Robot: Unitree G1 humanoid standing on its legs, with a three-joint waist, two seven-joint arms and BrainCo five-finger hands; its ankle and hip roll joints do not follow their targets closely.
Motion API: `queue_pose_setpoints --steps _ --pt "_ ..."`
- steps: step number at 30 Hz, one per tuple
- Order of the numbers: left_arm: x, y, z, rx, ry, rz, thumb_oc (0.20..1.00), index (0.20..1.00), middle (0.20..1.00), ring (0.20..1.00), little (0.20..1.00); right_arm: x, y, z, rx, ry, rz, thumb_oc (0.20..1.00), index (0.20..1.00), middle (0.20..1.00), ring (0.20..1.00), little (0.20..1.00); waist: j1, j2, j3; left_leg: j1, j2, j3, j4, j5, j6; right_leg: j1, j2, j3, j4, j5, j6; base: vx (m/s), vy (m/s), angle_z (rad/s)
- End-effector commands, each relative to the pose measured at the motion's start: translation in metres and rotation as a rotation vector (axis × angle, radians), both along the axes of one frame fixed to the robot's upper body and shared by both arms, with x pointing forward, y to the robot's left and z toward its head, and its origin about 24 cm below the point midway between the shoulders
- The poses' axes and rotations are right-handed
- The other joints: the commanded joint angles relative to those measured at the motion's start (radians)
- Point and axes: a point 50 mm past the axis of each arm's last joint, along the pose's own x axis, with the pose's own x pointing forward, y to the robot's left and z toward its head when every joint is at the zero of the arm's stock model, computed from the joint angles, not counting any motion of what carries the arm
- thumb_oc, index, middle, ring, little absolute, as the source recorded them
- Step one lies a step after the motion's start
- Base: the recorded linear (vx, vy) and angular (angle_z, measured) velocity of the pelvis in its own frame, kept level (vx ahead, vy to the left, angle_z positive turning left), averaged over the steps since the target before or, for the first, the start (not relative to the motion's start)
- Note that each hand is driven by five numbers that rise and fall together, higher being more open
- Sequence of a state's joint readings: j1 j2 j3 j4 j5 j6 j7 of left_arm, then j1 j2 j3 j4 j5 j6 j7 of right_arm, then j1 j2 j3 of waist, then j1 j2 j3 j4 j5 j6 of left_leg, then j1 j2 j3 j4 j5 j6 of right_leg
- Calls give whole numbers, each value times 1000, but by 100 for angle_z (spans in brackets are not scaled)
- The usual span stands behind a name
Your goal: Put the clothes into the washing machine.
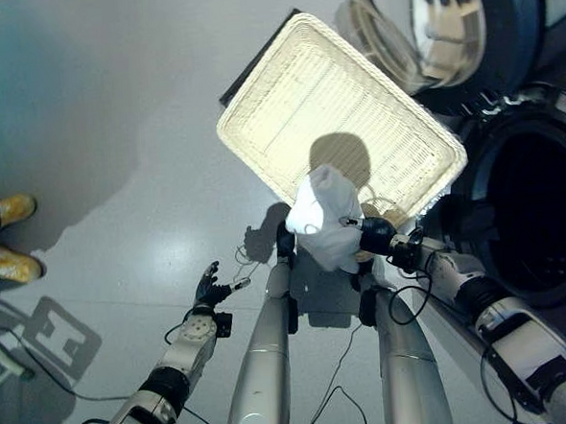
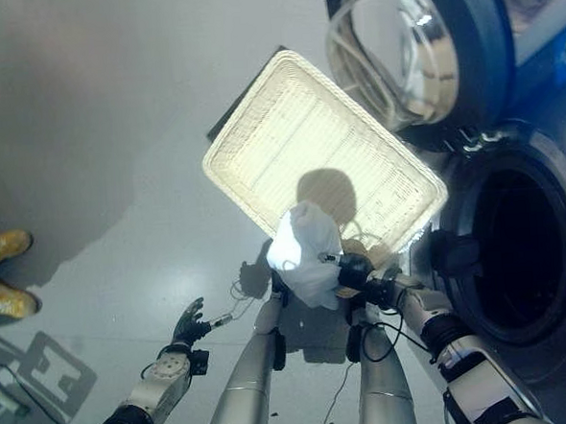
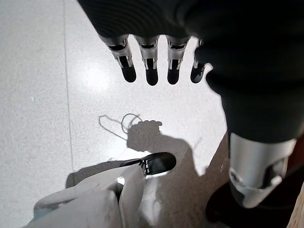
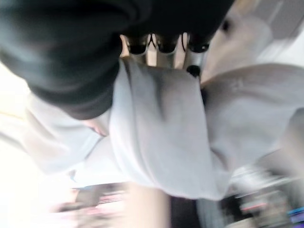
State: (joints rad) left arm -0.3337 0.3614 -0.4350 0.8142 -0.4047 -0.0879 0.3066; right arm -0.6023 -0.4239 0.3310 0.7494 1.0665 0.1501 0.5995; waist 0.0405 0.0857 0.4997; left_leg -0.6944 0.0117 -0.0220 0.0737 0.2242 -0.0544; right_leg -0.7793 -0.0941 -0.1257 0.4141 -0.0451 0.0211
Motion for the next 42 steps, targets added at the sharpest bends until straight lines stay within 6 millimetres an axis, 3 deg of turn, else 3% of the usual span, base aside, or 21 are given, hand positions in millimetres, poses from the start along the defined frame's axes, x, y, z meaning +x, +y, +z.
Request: queue_pose_setpoints --steps 1,6,16,21,28,29,32,34,35,36,37,39,40,41,42 --pt "-4 -4 -3 6 -37 21 1000 1000 1000 1000 1000 6 -8 32 183 -152 -54 200 200 200 200 200 -11 26 20 40 -80 77 20 -107 30 41 49 -47 -139 87 60 -39 67 -37" --pt "-3 0 -2 4 -53 40 1000 1000 1000 1000 1000 1 -26 20 266 -101 -165 200 200 200 200 200 -41 37 20 80 -74 114 -19 -104 31 69 47 -25 -180 104 70 -45 54 -32" --pt "-1 -5 -4 -3 -42 57 1000 1000 1000 1000 1000 1 -40 -9 329 117 -419 200 200 200 200 200 -69 62 20 119 -80 145 -31 -109 29 106 38 0 -214 114 72 -30 36 -21" --pt "0 -9 -4 -6 -38 56 1000 1000 1000 1000 1000 3 -39 -9 359 158 -459 200 200 200 200 200 -81 76 20 127 -83 161 -31 -109 27 113 35 12 -226 119 71 1 21 -16" --pt "2 -9 -4 -3 -31 62 1000 1000 1000 1000 1000 10 -46 2 550 211 -607 200 200 200 200 200 -94 84 20 136 -80 180 -27 -111 21 122 39 25 -229 116 66 26 -36 -10" --pt "3 -6 -3 1 -31 61 1000 1000 1000 1000 1000 15 -67 15 718 231 -787 200 200 200 200 200 -99 86 20 135 -76 192 -16 -116 16 122 41 23 -224 110 62 45 -81 -7" --pt "3 0 -3 5 -30 61 1000 1000 1000 1000 1000 17 -93 27 852 244 -950 200 200 200 200 200 -100 85 20 131 -73 194 1 -125 13 122 41 20 -217 103 59 53 -103 -5" --pt "-2 6 -5 20 -28 60 1000 1000 1000 1000 1000 10 -147 60 1074 190 -1235 200 200 200 200 200 -100 81 20 127 -65 195 15 -137 8 125 43 12 -205 92 58 58 -173 -4" --pt "-7 11 -7 35 -28 59 1000 1000 1000 1000 1000 -8 -184 82 1227 95 -1472 200 200 200 200 200 -99 75 20 124 -58 191 17 -143 8 127 47 7 -199 85 57 56 -218 -5" --pt "-10 13 -8 46 -30 58 1000 1000 1000 1000 1000 -32 -207 92 1378 -4 -1691 200 200 200 200 200 -100 69 20 120 -54 187 12 -145 9 127 51 5 -199 85 58 47 -186 -4" --pt "-10 14 -7 52 -32 56 1000 1000 1000 1000 1000 -41 -213 93 1431 -28 -1764 200 200 200 200 200 -99 67 20 120 -53 185 9 -145 9 127 52 3 -199 85 58 35 -165 -2" --pt "-6 20 0 90 -36 37 1000 1000 1000 1000 1000 -88 -236 104 1686 -233 -2075 200 200 200 200 200 -97 57 20 114 -51 172 0 -143 11 120 60 -2 -189 84 53 37 -193 1" --pt "-2 26 7 106 -42 33 1000 1000 1000 1000 1000 -105 -246 117 1780 -322 -2135 200 200 200 200 200 -99 53 20 106 -53 168 6 -141 12 112 61 -6 -180 85 49 52 -191 4" --pt "4 34 17 110 -47 29 1000 1000 1000 1000 1000 -124 -258 137 1815 -509 -2189 1000 1000 1000 1000 1000 -99 54 20 92 -56 160 17 -139 14 97 66 -8 -166 83 45 42 -124 5" --pt "5 36 19 110 -48 28 1000 1000 1000 1000 1000 -128 -262 142 1813 -543 -2191 1000 1000 1000 1000 1000 -100 54 20 89 -57 159 23 -141 14 94 65 -9 -162 80 45 33 -89 14"
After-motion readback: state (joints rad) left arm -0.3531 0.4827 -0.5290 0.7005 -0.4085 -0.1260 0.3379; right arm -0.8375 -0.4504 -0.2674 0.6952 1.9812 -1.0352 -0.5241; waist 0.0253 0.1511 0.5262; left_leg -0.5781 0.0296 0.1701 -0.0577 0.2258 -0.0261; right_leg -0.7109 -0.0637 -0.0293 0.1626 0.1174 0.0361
